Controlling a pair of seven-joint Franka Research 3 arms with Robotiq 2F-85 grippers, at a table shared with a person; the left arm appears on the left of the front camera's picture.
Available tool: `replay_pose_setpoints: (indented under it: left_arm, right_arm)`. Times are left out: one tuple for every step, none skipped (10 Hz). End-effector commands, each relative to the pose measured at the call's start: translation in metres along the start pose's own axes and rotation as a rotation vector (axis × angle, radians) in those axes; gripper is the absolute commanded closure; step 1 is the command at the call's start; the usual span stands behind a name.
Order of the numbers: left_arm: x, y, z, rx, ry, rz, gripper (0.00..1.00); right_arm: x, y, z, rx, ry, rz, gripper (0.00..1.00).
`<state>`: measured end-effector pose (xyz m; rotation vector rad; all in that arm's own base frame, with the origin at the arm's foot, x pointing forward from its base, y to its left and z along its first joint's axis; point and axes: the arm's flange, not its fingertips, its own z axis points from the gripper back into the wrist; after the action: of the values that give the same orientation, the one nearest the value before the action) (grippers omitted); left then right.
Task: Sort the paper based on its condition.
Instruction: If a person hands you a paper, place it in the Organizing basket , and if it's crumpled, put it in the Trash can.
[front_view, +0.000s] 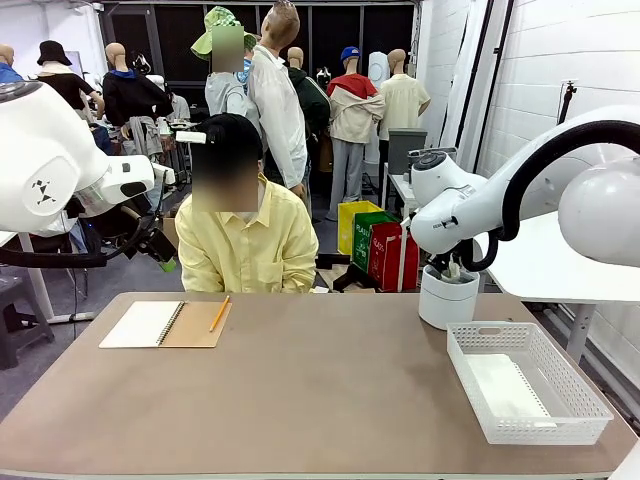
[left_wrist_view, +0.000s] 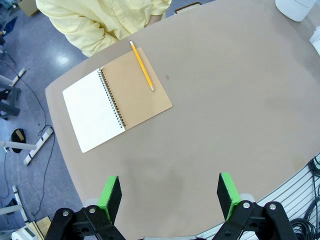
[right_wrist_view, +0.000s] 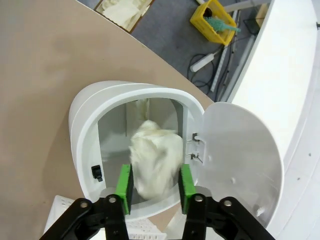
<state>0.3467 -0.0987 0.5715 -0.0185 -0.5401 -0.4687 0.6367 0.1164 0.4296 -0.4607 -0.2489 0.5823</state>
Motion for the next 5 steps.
replay_pose_setpoints:
  left_arm:
    - [0.000, 0.001, 0.000, 0.003, 0.000, -0.002, 0.00]
    - [0.000, 0.001, 0.000, 0.003, 0.000, -0.002, 0.00]
    - [0.000, 0.001, 0.000, 0.003, 0.000, -0.002, 0.00]
    - [0.000, 0.001, 0.000, 0.003, 0.000, -0.002, 0.00]
    - [0.000, 0.001, 0.000, 0.003, 0.000, -0.002, 0.00]
  right_arm:
    - [0.007, -0.002, -0.002, -0.061, 0.019, -0.023, 0.00]
    - [0.007, -0.003, -0.001, -0.061, 0.019, -0.027, 0.00]
    - [0.007, -0.003, 0.003, -0.056, 0.016, -0.026, 0.00]
    - [0.008, -0.004, 0.009, -0.048, 0.005, -0.031, 0.00]
    - [0.009, -0.005, 0.012, -0.047, 0.003, -0.037, 0.00]
